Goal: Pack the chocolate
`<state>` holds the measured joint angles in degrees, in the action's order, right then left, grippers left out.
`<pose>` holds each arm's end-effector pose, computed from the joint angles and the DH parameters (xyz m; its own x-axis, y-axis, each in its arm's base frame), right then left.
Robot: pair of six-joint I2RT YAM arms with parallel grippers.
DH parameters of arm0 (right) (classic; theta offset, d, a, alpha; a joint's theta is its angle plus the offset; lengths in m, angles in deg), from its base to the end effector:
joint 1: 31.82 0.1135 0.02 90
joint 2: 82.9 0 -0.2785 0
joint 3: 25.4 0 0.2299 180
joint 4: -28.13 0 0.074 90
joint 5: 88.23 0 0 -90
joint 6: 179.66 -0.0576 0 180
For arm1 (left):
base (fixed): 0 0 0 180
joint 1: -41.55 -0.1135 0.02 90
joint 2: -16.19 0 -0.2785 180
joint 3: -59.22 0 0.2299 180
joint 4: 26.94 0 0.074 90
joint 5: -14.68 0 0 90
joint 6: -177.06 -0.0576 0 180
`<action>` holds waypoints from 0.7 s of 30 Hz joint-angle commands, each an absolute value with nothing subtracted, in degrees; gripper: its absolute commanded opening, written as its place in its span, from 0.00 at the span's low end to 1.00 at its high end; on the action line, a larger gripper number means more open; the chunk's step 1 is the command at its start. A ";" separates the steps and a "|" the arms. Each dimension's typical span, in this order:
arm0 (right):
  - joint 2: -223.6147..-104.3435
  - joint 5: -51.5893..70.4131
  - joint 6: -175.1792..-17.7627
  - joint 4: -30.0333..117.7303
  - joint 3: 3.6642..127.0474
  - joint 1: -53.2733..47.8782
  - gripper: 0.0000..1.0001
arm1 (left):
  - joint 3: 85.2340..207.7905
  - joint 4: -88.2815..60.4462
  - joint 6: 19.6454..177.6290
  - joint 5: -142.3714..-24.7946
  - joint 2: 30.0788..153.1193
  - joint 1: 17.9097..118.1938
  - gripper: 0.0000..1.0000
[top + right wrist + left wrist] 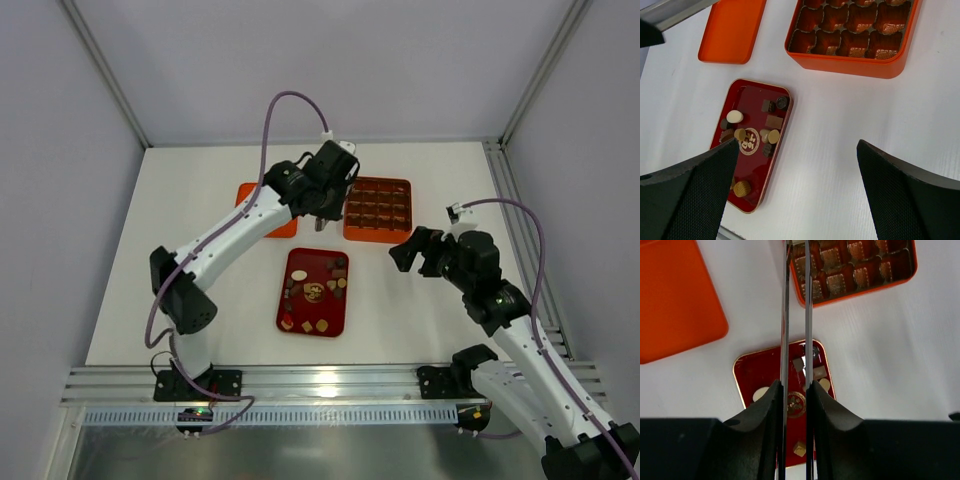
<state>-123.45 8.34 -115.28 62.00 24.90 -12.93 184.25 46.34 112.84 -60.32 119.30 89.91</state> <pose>0.1443 0.0563 0.2799 -0.5304 0.2725 -0.8027 -0.2119 0.8742 0.4368 0.2619 -0.2721 0.3693 -0.7346 0.1940 -0.6502 0.3276 0.9406 -0.0895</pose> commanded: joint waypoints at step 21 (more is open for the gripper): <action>-117.61 7.13 -114.97 66.37 27.96 -13.02 1.00 | 201.52 40.31 106.39 -62.05 138.45 85.59 0.20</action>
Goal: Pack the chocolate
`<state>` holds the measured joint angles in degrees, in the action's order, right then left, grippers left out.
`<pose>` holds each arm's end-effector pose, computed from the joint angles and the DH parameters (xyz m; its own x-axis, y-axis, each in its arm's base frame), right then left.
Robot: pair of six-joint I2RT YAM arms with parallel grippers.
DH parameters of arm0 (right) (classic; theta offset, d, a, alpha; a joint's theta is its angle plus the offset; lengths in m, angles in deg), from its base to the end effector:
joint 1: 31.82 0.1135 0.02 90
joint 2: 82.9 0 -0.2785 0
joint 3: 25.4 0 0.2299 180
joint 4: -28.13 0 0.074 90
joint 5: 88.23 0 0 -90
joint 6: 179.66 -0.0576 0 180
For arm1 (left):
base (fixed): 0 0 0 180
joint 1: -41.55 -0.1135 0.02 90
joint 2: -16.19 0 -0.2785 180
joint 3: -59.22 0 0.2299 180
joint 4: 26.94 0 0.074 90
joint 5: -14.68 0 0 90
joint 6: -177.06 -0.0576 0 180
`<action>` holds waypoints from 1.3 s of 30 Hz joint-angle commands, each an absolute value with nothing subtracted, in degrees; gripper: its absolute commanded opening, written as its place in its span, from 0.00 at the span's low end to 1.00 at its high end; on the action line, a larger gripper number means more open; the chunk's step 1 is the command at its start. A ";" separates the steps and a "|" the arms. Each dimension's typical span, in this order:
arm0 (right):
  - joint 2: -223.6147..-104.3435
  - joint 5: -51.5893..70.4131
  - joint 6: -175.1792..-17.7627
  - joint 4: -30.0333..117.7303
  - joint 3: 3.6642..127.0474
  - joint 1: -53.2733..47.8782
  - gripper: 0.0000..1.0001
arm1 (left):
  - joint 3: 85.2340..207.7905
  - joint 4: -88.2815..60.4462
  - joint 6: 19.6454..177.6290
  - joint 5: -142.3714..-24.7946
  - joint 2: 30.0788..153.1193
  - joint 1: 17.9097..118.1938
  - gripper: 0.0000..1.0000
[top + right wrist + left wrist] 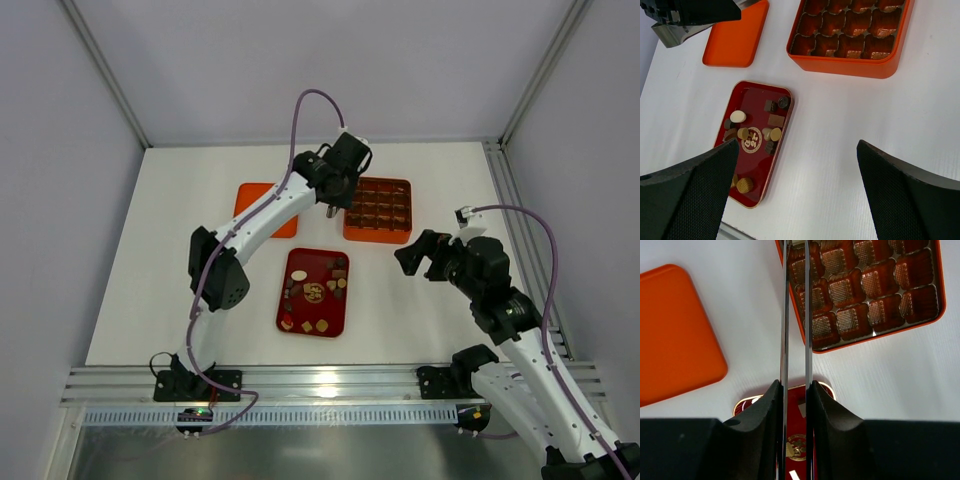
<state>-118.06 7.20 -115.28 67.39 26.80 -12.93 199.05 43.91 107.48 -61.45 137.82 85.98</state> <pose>0.1247 0.0484 0.2916 -0.4978 0.2846 -0.8192 -0.2106 0.8767 0.4326 0.3405 -0.3144 0.3192 -0.7329 0.2441 -0.6350 0.3415 0.9393 -0.0331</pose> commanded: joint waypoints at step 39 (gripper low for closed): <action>-118.32 5.73 -113.56 65.66 26.90 -13.02 1.00 | 185.81 43.99 110.43 -66.01 115.70 86.02 0.37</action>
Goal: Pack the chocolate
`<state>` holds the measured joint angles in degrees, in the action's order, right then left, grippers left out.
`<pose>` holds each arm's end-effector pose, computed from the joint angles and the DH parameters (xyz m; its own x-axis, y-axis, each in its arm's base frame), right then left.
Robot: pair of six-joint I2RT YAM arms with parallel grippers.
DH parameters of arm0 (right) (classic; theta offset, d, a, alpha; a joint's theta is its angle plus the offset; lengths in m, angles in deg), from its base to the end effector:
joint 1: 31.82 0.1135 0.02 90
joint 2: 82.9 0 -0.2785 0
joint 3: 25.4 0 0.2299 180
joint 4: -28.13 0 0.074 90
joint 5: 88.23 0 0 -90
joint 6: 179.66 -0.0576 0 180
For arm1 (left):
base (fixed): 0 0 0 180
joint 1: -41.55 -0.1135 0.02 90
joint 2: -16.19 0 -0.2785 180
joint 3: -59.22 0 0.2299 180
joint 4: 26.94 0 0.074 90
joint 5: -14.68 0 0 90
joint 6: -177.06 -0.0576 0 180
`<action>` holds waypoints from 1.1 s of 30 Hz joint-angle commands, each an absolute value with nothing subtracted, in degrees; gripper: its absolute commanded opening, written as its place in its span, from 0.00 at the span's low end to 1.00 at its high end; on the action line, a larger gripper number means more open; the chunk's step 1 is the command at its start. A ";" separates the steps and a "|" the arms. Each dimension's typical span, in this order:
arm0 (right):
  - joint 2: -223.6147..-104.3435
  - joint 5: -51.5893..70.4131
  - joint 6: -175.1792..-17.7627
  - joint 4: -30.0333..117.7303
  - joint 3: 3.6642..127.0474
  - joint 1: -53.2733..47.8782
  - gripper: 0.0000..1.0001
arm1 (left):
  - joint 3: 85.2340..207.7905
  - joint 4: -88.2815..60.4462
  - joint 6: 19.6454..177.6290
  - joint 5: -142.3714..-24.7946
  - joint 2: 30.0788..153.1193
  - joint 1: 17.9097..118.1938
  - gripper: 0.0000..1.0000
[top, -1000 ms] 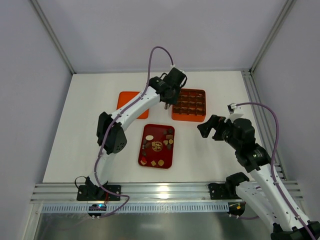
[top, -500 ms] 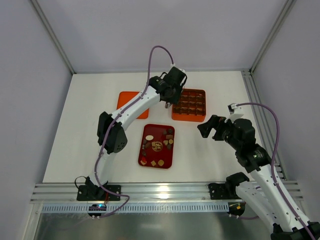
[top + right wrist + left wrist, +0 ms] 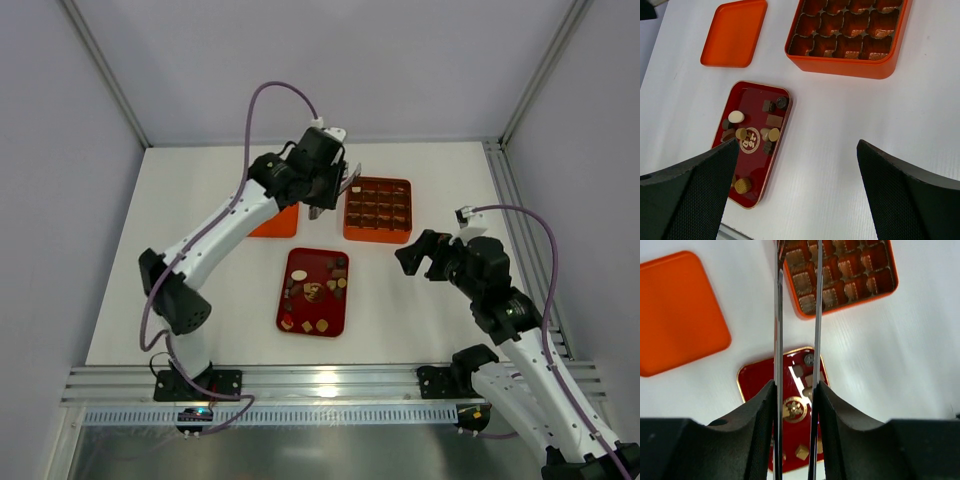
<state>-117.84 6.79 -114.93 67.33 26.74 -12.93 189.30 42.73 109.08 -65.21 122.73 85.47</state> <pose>0.1243 0.0479 0.2918 -0.4910 0.2815 -0.8245 -0.2098 0.8803 0.4254 0.2956 -0.2706 0.3781 -0.7046 0.1661 -0.6899 0.3571 0.9231 -0.1425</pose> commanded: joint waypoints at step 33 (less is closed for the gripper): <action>-119.55 7.13 -114.09 62.68 23.03 -13.02 1.00 | 139.91 49.27 129.86 -57.04 82.99 104.48 0.34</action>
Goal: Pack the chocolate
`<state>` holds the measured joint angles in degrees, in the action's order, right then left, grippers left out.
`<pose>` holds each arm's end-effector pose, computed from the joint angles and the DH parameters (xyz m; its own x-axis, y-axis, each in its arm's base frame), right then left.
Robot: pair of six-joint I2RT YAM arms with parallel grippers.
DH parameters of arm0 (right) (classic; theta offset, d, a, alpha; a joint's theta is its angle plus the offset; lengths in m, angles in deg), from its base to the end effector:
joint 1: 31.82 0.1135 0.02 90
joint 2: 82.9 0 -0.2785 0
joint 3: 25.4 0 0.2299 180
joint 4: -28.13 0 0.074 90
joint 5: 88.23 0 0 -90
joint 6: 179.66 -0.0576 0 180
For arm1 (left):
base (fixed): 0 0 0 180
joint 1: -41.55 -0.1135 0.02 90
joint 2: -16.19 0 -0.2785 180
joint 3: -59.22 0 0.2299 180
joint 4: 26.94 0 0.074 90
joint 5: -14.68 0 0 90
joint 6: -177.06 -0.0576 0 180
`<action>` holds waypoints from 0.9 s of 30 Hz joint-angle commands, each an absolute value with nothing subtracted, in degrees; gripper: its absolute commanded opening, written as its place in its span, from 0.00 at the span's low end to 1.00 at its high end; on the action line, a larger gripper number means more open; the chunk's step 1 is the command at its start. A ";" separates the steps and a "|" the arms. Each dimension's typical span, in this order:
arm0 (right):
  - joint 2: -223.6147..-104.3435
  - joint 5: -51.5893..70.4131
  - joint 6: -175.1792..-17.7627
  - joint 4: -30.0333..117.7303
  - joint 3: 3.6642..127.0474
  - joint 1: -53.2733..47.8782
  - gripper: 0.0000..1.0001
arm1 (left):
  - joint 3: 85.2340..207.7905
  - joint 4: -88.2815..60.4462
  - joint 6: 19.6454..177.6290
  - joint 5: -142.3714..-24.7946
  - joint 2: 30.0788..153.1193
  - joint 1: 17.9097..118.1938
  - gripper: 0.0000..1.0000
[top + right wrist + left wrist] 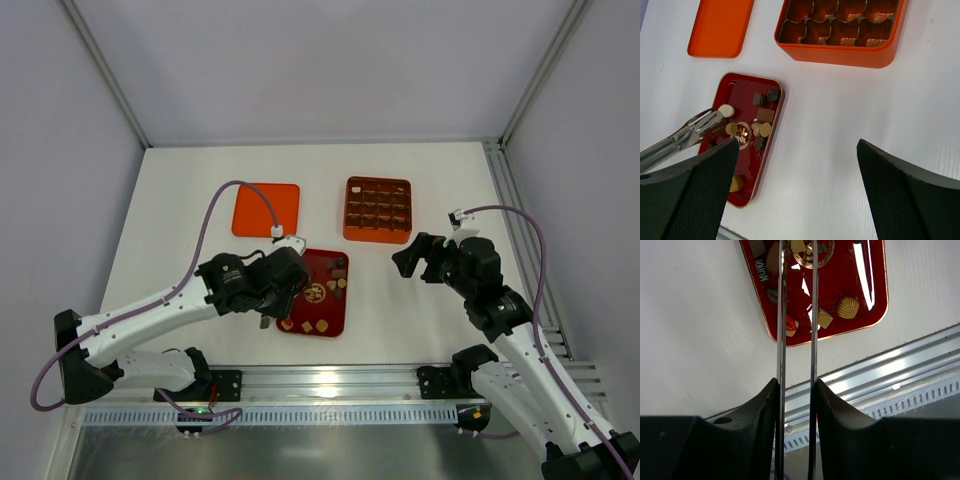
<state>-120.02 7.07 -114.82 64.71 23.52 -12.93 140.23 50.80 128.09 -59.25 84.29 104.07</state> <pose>0.1328 0.0511 0.2735 -0.5297 0.2662 -0.8053 -0.1950 0.8858 0.4210 0.1042 -0.1658 0.3062 -0.8390 0.2461 -0.4853 0.3280 0.9404 -0.0902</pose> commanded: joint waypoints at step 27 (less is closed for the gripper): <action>-119.55 7.22 -114.44 62.06 21.98 -13.02 1.00 | 136.48 46.63 130.12 -58.18 84.57 104.57 0.34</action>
<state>-120.02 7.07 -114.85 64.29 22.43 -12.93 136.76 48.13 128.99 -59.07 84.70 104.18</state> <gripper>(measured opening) 0.996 0.344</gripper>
